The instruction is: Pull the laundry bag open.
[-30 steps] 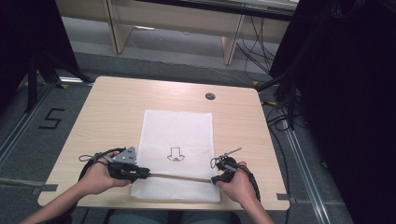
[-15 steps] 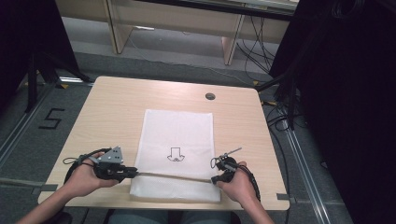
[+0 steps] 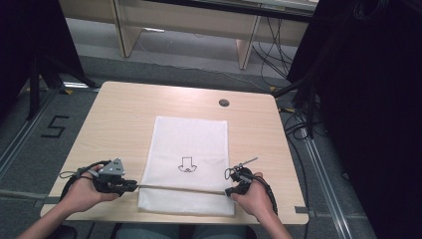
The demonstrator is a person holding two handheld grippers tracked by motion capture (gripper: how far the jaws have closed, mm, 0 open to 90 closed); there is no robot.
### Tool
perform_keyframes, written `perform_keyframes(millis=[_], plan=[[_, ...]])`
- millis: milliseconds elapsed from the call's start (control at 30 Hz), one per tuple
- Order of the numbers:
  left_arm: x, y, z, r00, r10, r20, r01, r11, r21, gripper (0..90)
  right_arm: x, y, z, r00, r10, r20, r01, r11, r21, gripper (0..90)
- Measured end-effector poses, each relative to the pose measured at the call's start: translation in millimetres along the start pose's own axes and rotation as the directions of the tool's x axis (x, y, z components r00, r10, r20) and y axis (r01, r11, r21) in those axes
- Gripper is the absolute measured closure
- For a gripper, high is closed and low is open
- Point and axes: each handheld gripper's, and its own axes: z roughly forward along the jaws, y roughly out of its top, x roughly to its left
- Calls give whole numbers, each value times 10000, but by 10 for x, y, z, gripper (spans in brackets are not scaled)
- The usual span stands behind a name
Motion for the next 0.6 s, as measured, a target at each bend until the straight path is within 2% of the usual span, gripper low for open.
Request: perform_keyframes(millis=[33, 67, 100, 133, 167, 200, 233, 300, 333, 400, 433, 467, 600], plan=[[0, 0, 9, 10000, 3, -30, -2, 10000, 35, 814, -9, 1, 4, 9999, -157, -17, 157, 9998, -121, 900], [-16, 2, 17, 9997, -232, -14, 232, 9997, -48, 814, -9, 1, 4, 9999, -157, -17, 157, 9998, -121, 900], [1, 10, 11, 10000, 62, -29, -61, 10000, 37, 813, -2, -1, -1, 10000, -1, 48, 1, 10000, -42, 900], [-9, 8, 17, 9999, -133, -47, 132, 9999, -33, 813, -2, -1, -1, 10000, -1, 48, 1, 10000, -42, 900], [-4, 7, 17, 9999, -81, -109, 80, 9999, -95, 813, -2, -5, 3, 9999, -96, 31, 97, 9999, -137, 900], [-2, 5, 14, 9999, -136, 16, 136, 9999, -28, 812, -2, -6, 5, 9999, -138, 23, 139, 9998, -165, 900], [-12, 3, 24, 9993, -363, 28, 364, 9992, -172, 812, 7, -7, 6, 10000, -69, -7, 69, 9999, -140, 900], [-14, 3, 27, 9992, -400, 31, 401, 9990, -201, 812, 15, -8, 5, 10000, -59, 25, 59, 9999, -153, 900], [-13, 2, 30, 9992, -398, 31, 398, 9990, -193, 811, 7, -9, 6, 9997, -245, 97, 247, 9995, -217, 900], [-1, 0, 29, 9995, -321, -15, 320, 9994, -137, 811, 6, -11, 8, 9995, -305, 97, 307, 9993, -222, 900], [8, 1, 16, 9994, -337, -14, 337, 9992, -216, 808, 33, -18, -3, 9997, -88, 235, 92, 9998, -154, 900], [12, 0, 9, 9992, -406, 30, 407, 9989, -246, 805, 29, -19, 6, 9993, -298, 220, 303, 9993, -231, 900], [29, 0, -13, 9982, -581, -137, 573, 9968, -554, 784, 66, -28, 0, 9983, -389, 444, 398, 9990, -204, 900]])
